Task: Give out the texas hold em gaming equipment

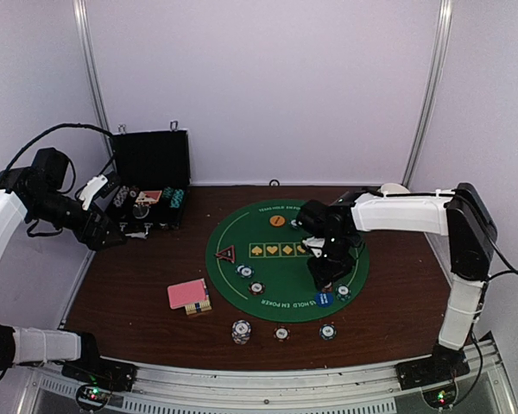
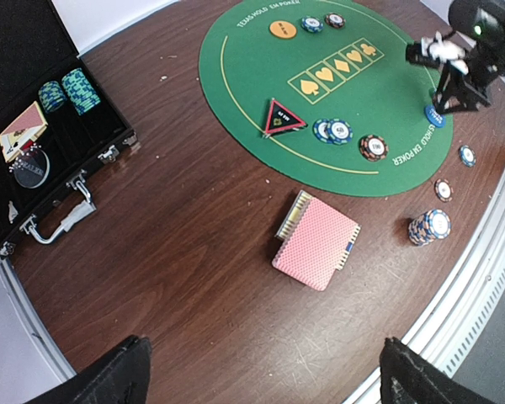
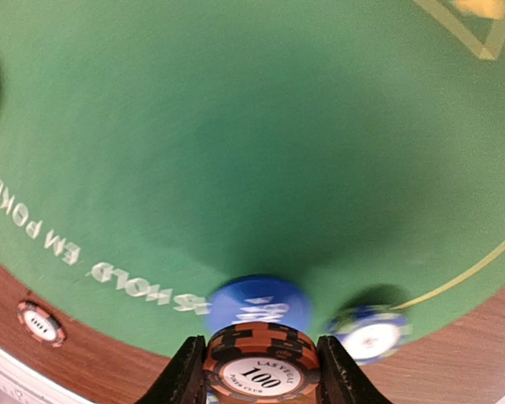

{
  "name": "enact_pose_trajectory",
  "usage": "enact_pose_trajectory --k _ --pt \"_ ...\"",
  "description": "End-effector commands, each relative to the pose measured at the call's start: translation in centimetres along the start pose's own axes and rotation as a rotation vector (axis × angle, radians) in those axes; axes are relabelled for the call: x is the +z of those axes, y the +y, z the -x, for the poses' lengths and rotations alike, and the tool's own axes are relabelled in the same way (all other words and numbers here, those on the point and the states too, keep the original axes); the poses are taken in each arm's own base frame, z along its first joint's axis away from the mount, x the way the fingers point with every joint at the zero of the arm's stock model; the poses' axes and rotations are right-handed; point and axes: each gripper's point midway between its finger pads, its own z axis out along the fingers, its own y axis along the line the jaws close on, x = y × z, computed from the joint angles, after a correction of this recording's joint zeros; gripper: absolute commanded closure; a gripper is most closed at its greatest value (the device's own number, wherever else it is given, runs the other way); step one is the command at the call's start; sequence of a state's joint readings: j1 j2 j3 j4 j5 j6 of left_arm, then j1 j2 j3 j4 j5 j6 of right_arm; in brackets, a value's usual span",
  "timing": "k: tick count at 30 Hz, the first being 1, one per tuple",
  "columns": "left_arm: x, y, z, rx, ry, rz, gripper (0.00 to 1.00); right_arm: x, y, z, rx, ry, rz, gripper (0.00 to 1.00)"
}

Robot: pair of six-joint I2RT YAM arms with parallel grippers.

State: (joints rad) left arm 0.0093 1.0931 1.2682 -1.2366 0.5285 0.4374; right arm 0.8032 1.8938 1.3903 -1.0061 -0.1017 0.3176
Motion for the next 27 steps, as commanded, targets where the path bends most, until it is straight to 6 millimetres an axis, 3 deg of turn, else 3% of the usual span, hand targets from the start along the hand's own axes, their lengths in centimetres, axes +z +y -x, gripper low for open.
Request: enact_pose_trajectory --k 1,5,12,17,27 --pt "-0.5 -0.3 0.9 0.034 -0.028 -0.007 0.02 -3.3 -5.3 1.6 0.11 -0.089 -0.06 0.72" --pt "-0.5 -0.3 0.8 0.031 -0.025 -0.008 0.02 -3.5 -8.6 1.8 0.239 -0.11 -0.086 0.73" --pt "-0.5 -0.3 0.7 0.038 -0.023 -0.003 0.02 -1.5 -11.6 1.2 0.389 -0.121 -0.122 0.73" --pt "-0.5 -0.3 0.6 0.039 -0.019 -0.003 0.02 0.1 -12.5 0.6 0.415 -0.102 -0.14 0.74" --pt "-0.4 -0.3 0.6 0.041 -0.018 -0.006 0.02 2.5 -12.2 0.6 0.417 -0.072 -0.12 0.71"
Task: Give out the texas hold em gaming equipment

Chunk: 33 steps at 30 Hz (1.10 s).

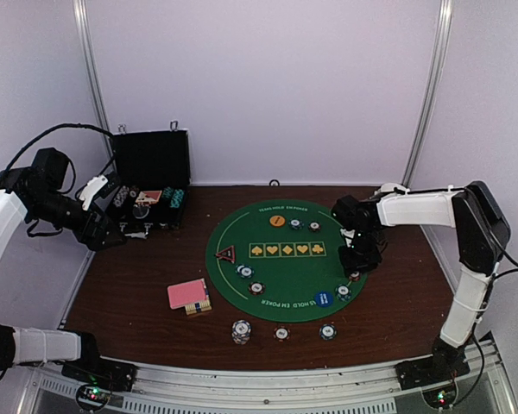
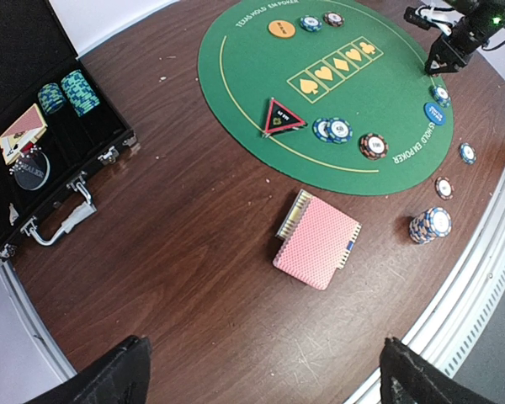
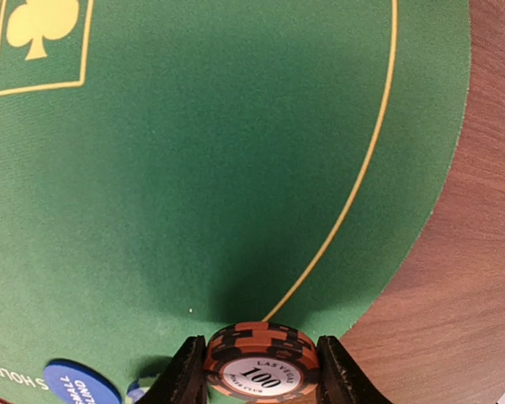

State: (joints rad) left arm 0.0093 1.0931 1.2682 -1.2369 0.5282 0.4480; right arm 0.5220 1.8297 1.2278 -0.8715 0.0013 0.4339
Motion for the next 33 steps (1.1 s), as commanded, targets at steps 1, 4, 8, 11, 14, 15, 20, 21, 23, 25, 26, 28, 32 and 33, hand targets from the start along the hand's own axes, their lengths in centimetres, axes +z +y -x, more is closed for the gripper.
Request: enact_pose_trajectory --k 1,4,8,11,14,15,20,21,23,25,26,28,32,33 --pt "-0.5 -0.3 0.6 0.03 -0.018 -0.007 0.02 1.0 -0.1 0.5 0.02 -0.01 -0.01 0.69" --pt "-0.5 -0.3 0.6 0.03 -0.015 -0.004 0.02 1.4 0.0 0.5 0.016 -0.004 -0.012 0.64" --pt "-0.5 -0.4 0.4 0.032 -0.011 -0.006 0.02 1.8 -0.1 0.2 0.015 0.009 -0.017 0.44" --pt "-0.4 -0.4 0.4 0.032 -0.01 -0.009 0.02 1.4 -0.2 0.3 0.013 0.001 -0.021 0.36" --pt "-0.4 -0.4 0.4 0.031 -0.01 -0.012 0.03 0.0 -0.3 0.8 0.004 -0.027 -0.032 0.32" --pt "-0.4 -0.4 0.4 0.031 -0.009 -0.013 0.03 -0.7 -0.4 0.9 -0.004 -0.038 -0.039 0.31" --pt "-0.3 -0.5 0.2 0.029 -0.005 -0.014 0.03 -5.7 1.7 1.8 -0.092 -0.143 -0.057 0.31" --pt "-0.2 -0.5 0.1 0.028 -0.004 -0.015 0.02 -6.9 2.7 1.8 -0.119 -0.165 -0.05 0.31" --pt "-0.1 -0.5 -0.1 0.024 0.003 -0.014 0.02 -9.3 5.3 1.5 -0.182 -0.213 -0.019 0.29" --pt "0.0 -0.4 -0.3 0.024 0.008 -0.011 0.03 -11.3 8.7 0.4 -0.264 -0.247 0.026 0.27" --pt "0.0 -0.4 -0.3 0.023 0.01 -0.011 0.02 -12.0 10.6 -0.4 -0.311 -0.255 0.048 0.26" --pt "0.0 -0.5 -0.3 0.022 0.009 -0.014 0.02 -13.3 14.3 -2.3 -0.403 -0.262 0.092 0.23" --pt "0.0 -0.5 -0.4 0.023 0.007 -0.016 0.02 -13.9 21.2 -6.9 -0.603 -0.242 0.14 0.17" --pt "0.0 -0.5 -0.3 0.024 0.006 -0.016 0.02 -13.9 22.5 -7.8 -0.64 -0.233 0.153 0.15"
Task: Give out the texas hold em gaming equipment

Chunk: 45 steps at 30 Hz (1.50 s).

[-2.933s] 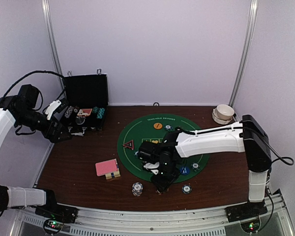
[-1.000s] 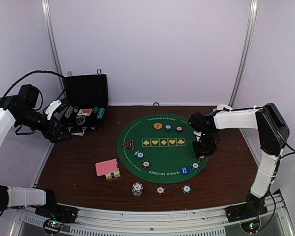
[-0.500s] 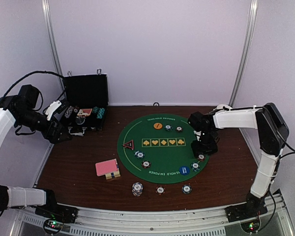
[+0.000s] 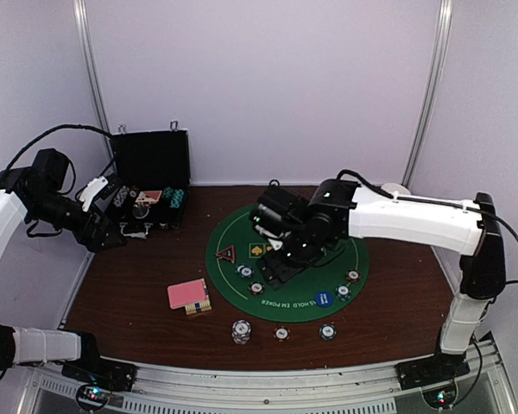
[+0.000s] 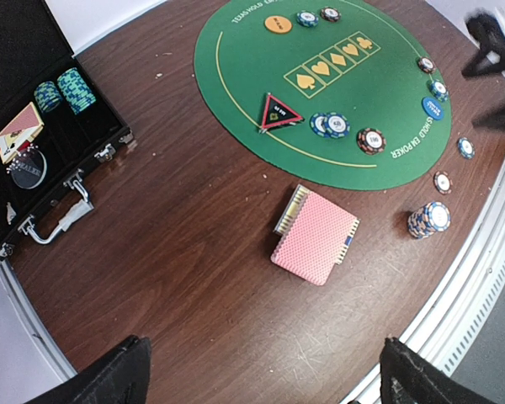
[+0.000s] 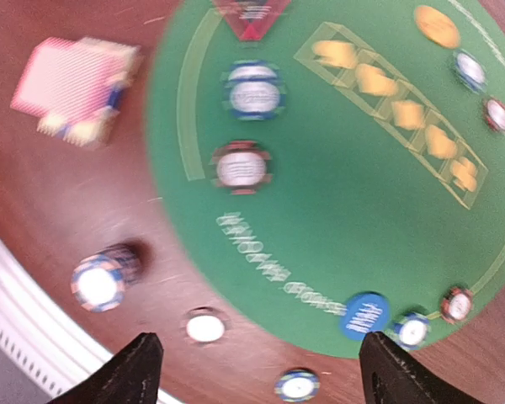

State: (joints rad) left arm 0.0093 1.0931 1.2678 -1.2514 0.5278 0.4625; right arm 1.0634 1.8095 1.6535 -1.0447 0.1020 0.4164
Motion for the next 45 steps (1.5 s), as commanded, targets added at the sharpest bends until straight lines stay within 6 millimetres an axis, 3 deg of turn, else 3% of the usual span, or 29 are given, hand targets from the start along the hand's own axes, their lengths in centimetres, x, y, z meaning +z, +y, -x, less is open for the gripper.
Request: enact_pose_trajectory --k 1,7,10,25,45 --pt "0.0 -0.4 -0.1 0.019 -0.005 -0.008 0.03 1.1 6.4 -2.3 -0.174 0.089 0.042 0.13" --pt "-0.2 -0.5 -0.2 0.029 -0.009 -0.005 0.02 2.7 12.7 -2.7 -0.304 0.133 0.165 0.05" --pt "-0.3 -0.6 -0.2 0.037 -0.01 -0.001 0.02 3.7 13.9 -2.8 -0.341 0.146 0.18 0.03" --pt "-0.7 -0.7 0.4 0.036 -0.027 -0.005 0.02 7.8 15.0 -4.1 -0.392 0.217 0.173 0.17" --pt "-0.6 -0.6 0.3 0.035 -0.019 0.001 0.03 10.1 14.0 -4.8 -0.393 0.26 0.158 0.27"
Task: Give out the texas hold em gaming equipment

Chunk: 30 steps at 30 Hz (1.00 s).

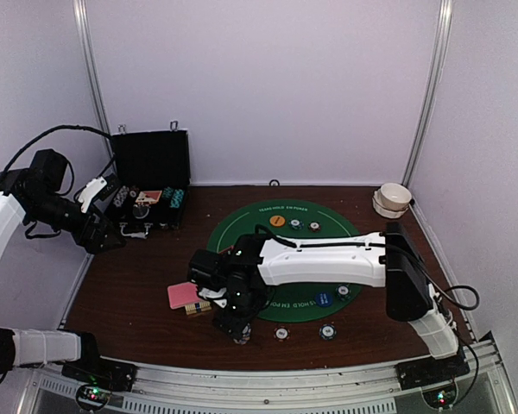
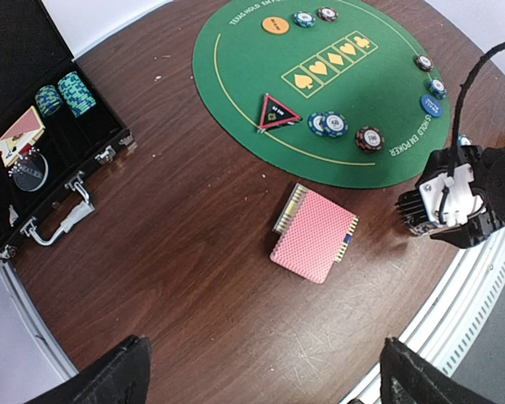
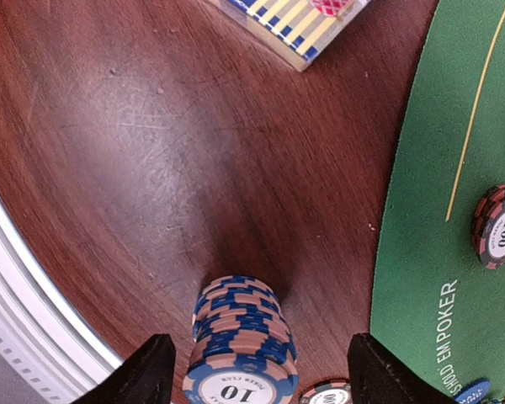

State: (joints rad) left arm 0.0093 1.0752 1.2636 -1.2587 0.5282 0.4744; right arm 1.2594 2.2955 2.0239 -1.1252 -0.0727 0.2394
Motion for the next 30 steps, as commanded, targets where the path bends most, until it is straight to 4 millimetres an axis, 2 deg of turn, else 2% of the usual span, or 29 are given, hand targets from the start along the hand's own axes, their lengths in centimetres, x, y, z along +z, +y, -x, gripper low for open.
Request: enact_pose_trajectory --k 1,14,30 --pt "-0.3 -0.2 0.4 0.019 -0.014 -0.001 0.02 1.2 -0.3 -0.4 -0.003 0.027 0.004 0.28" --pt "-0.1 -0.3 0.2 0.017 -0.008 -0.009 0.02 1.9 0.1 -0.8 -0.007 0.052 0.03 0.34" --pt "-0.1 -0.3 0.2 0.02 -0.008 -0.008 0.03 0.4 0.2 -0.2 0.002 0.018 0.041 0.53"
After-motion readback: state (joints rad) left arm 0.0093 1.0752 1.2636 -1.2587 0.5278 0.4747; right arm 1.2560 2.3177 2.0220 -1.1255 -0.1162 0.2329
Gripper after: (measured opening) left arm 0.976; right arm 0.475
